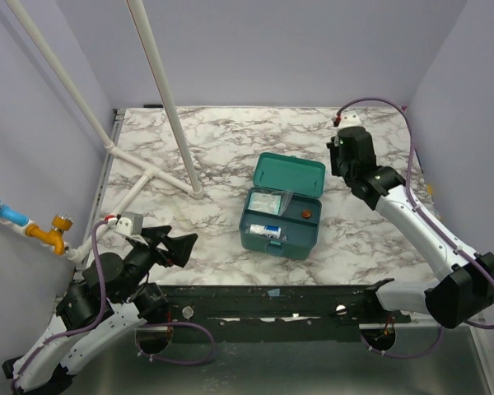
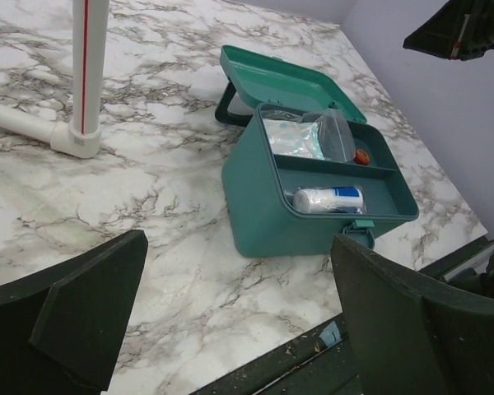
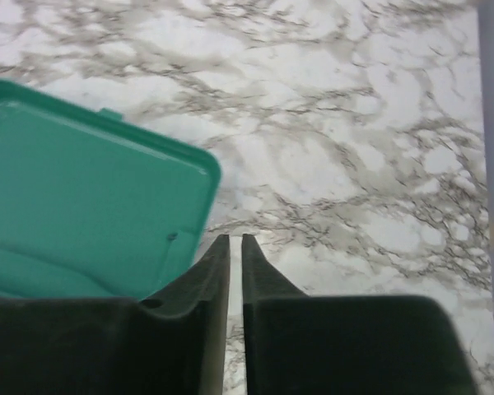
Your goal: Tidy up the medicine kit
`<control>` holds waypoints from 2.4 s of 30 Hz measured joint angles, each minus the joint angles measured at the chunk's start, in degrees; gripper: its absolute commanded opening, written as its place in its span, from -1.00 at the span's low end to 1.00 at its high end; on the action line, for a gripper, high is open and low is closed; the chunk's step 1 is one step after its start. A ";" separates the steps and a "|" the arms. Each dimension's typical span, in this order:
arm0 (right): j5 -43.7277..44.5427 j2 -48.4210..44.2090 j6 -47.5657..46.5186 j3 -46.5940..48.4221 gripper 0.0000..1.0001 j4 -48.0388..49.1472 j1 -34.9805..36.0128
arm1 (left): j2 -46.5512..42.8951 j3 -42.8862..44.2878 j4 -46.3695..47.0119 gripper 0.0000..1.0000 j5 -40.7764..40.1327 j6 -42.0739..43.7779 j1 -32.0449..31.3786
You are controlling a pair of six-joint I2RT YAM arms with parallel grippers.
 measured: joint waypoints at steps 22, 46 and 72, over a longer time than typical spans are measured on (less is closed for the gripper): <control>-8.28 2.32 21.81 -16.41 -0.99 13.27 -13.60 | 32.74 5.53 6.43 0.97 15.72 0.28 0.07; -13.90 -2.80 26.82 -27.98 -0.99 20.33 -13.68 | 65.02 14.53 12.68 0.33 23.50 2.95 9.01; -16.37 -0.59 28.87 -30.34 -0.99 27.12 -13.68 | 74.44 17.99 15.80 -0.95 22.34 5.70 9.70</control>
